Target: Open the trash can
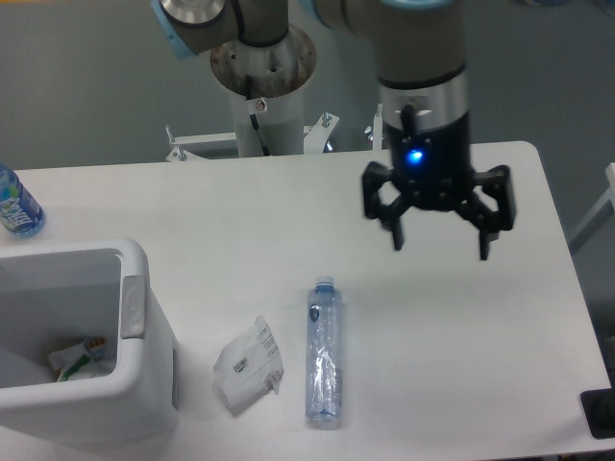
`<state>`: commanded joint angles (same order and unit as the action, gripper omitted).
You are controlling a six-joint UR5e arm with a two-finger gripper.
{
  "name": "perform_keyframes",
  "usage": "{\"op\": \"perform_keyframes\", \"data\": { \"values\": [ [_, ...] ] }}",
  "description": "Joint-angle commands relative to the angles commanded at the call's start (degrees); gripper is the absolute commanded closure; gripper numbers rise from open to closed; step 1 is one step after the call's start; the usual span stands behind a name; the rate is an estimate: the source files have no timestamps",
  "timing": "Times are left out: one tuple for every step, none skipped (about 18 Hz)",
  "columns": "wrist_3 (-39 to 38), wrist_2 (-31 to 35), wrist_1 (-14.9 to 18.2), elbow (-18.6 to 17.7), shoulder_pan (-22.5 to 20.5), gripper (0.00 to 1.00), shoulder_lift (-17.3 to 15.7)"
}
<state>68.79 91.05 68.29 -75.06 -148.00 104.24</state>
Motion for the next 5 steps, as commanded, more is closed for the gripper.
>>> {"op": "perform_keyframes", "data": {
  "values": [
    [1.33, 0.0, -0.26, 0.0, -0.18, 0.0, 0.0],
    [1.52, -0.09, -0.35, 0.0, -0.27, 0.0, 0.17],
    [1.52, -0.09, -0.53, 0.0, -0.36, 0.0, 0.35],
    [1.52, 0.0, -0.7, 0.0, -0.44, 0.0, 0.7],
    [1.61, 0.0, -0.88, 0.0, -0.71, 0.0, 0.87]
  ]
}}
